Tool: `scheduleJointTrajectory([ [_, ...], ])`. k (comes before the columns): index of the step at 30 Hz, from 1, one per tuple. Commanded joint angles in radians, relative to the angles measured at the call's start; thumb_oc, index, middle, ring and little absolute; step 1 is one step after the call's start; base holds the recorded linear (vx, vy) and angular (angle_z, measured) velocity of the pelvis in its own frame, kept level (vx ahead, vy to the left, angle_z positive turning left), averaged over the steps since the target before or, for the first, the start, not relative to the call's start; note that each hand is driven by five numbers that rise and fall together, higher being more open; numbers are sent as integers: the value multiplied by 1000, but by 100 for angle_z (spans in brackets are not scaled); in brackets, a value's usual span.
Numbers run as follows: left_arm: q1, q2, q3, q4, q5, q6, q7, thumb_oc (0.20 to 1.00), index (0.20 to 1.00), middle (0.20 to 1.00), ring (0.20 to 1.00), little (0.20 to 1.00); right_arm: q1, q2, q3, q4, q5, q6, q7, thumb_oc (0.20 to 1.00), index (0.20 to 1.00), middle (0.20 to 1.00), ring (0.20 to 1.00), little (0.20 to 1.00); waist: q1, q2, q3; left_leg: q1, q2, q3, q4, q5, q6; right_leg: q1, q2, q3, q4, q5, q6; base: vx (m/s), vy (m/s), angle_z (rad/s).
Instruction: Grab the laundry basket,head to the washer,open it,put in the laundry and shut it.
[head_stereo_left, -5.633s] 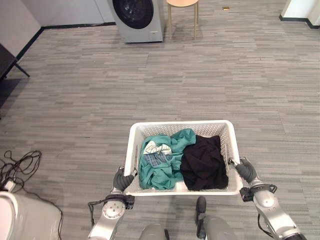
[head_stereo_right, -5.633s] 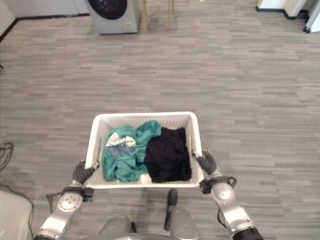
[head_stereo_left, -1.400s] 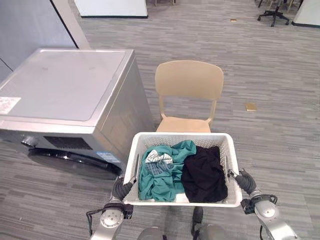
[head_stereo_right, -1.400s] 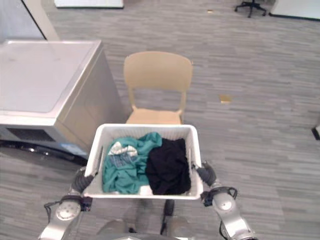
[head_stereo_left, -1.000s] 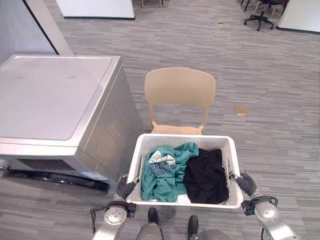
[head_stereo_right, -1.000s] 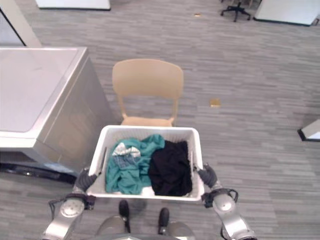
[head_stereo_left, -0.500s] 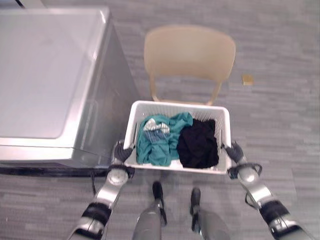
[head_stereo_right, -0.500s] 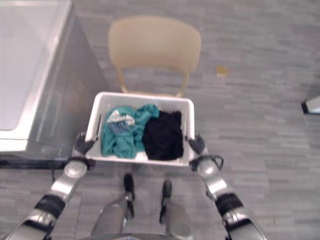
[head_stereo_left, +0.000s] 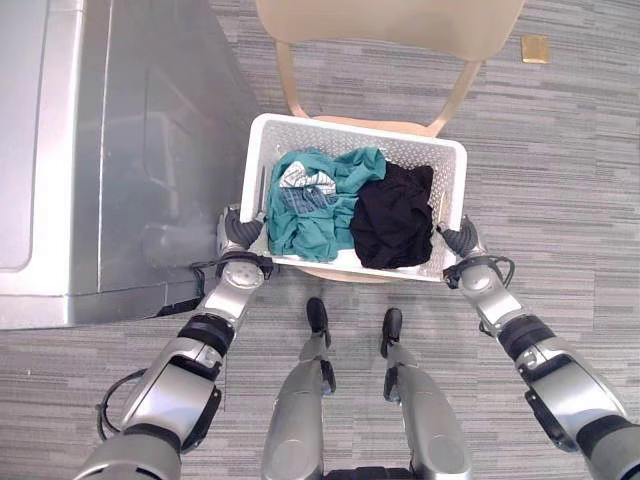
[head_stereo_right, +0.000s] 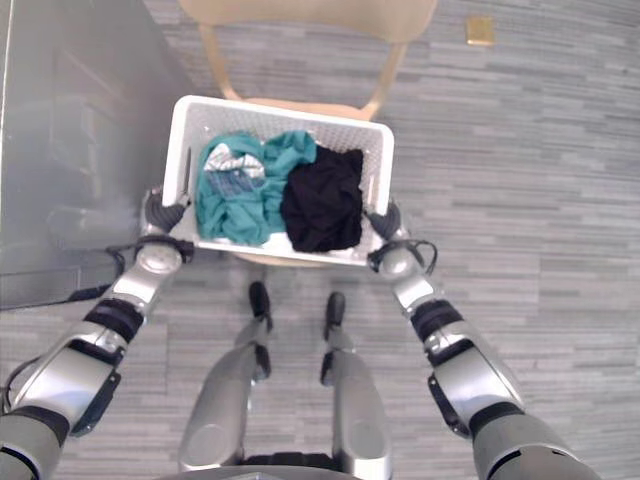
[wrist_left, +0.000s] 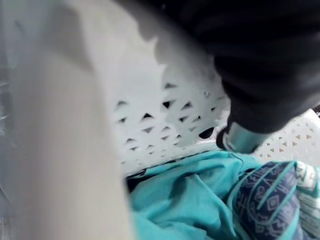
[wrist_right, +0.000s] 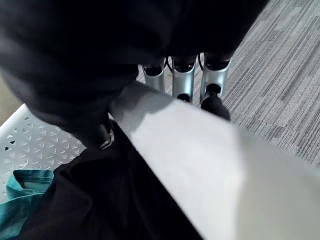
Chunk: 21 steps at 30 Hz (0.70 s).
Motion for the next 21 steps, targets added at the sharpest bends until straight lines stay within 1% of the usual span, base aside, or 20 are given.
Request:
scheduleJointTrajectory([
  [1, 36, -73, -1, -111, 11, -83, 16, 1000, 1000, 1000, 1000, 1000, 53, 40, 8, -94, -1, -71, -13, 1000, 1000, 1000, 1000, 1000, 6, 2, -80, -17, -8, -56, 89, -129, -62, -40, -43, 10, 32, -44, 64, 30, -15, 7],
  [2, 77, -78, 17, -146, 15, -85, 16, 1000, 1000, 1000, 1000, 1000, 84, 39, -2, -112, -8, -72, -12, 1000, 1000, 1000, 1000, 1000, 8, 3, -81, -8, -7, -57, 86, -132, -62, -35, -43, 10, 33, -45, 64, 23, -7, 9],
  [3, 80, -78, 18, -149, 15, -84, 17, 1000, 1000, 1000, 1000, 1000, 87, 39, -2, -113, -8, -71, -12, 1000, 1000, 1000, 1000, 1000, 7, 3, -82, -7, -7, -57, 86, -132, -62, -34, -43, 10, 33, -45, 65, 29, -12, 8],
  [4, 159, -98, 46, -207, 14, -90, 14, 1000, 1000, 1000, 1000, 1000, 151, 34, -22, -155, -29, -72, -10, 1000, 1000, 1000, 1000, 1000, 8, 3, -85, 14, -5, -56, 84, -139, -61, -19, -42, 9, 29, -47, 63, 29, -13, 5],
  [5, 198, -107, 60, -228, 13, -91, 11, 1000, 1000, 1000, 1000, 1000, 185, 30, -32, -174, -39, -69, -6, 1000, 1000, 1000, 1000, 1000, 8, 4, -92, 26, -4, -55, 81, -140, -61, -9, -43, 9, 26, -46, 63, -42, -25, 2],
  [6, 235, -115, 74, -254, 2, -94, 4, 1000, 1000, 1000, 1000, 1000, 219, 22, -42, -199, -49, -70, -2, 1000, 1000, 1000, 1000, 1000, 8, 0, -92, 27, -5, -46, 81, -119, -53, -8, -46, 4, 22, -25, 56, -47, -25, -1],
  [7, 262, -118, 80, -271, -1, -95, -7, 1000, 1000, 1000, 1000, 1000, 250, 17, -58, -215, -51, -70, 2, 1000, 1000, 1000, 1000, 1000, 8, 0, -96, 39, -4, -45, 81, -121, -53, 4, -46, 3, 20, -25, 55, -45, -30, -1],
  [11, 370, -104, 98, -328, 44, -81, -57, 1000, 1000, 1000, 1000, 1000, 355, -2, -104, -274, -72, -71, 34, 1000, 1000, 1000, 1000, 1000, 10, 0, -115, 91, 0, -42, 65, -126, -54, 51, -41, 1, 6, -28, 53, 16, -15, -1],
  [13, 393, -96, 111, -343, 56, -80, -66, 1000, 1000, 1000, 1000, 1000, 376, -6, -119, -289, -75, -71, 43, 1000, 1000, 1000, 1000, 1000, 10, 0, -123, 104, 1, -41, 55, -124, -55, 63, -39, -1, 0, -27, 54, 27, -35, -6],
  [18, 501, -62, 194, -394, 66, -87, -107, 1000, 1000, 1000, 1000, 1000, 476, -63, -191, -352, -78, -84, 98, 1000, 1000, 1000, 1000, 1000, 17, 4, -160, 170, 5, -49, 11, -105, -63, 129, -28, -15, -25, -38, 55, 11, -66, 0],
  [20, 526, -57, 207, -397, 57, -87, -119, 1000, 1000, 1000, 1000, 1000, 500, -76, -204, -363, -72, -87, 115, 1000, 1000, 1000, 1000, 1000, 17, 5, -169, 184, 5, -49, -1, -99, -64, 140, -25, -18, -27, -42, 56, 27, -65, 5],
  [21, 590, -52, 239, -392, 44, -84, -154, 1000, 1000, 1000, 1000, 1000, 559, -100, -237, -382, -76, -87, 159, 1000, 1000, 1000, 1000, 1000, 18, 6, -193, 210, 9, -54, -25, -86, -68, 168, -21, -32, -29, -55, 58, 47, -87, 2],
])
